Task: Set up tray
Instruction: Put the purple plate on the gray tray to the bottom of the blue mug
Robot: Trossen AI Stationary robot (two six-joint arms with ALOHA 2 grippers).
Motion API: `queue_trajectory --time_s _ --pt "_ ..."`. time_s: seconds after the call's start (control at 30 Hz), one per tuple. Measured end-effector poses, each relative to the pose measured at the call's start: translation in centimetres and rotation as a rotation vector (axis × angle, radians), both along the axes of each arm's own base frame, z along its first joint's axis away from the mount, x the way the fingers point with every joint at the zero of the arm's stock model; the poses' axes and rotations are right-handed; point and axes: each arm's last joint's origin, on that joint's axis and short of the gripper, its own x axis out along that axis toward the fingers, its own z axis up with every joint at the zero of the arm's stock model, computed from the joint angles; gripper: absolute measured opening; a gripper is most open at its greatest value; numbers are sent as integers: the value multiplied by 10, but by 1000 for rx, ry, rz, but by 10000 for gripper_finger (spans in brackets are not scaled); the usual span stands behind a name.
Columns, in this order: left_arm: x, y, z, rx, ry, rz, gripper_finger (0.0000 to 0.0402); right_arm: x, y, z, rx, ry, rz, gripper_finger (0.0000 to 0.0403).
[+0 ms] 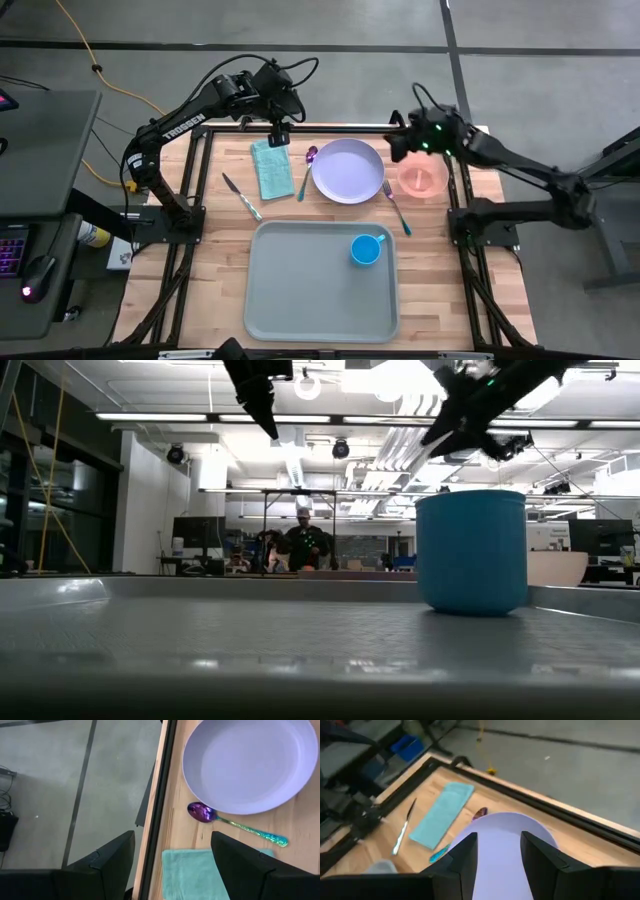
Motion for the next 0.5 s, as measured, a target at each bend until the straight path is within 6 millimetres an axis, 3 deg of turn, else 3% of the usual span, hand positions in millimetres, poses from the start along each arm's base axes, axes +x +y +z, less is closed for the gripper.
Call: queue_trajectory --time_s 0.17,0.5 --pt "-1 -1 -1 -14 16 -3 294 34 -33 5 -41 91 90 126" --pt "-6 -4 -5 -54 78 -24 294 88 -98 21 3 557 146 126"
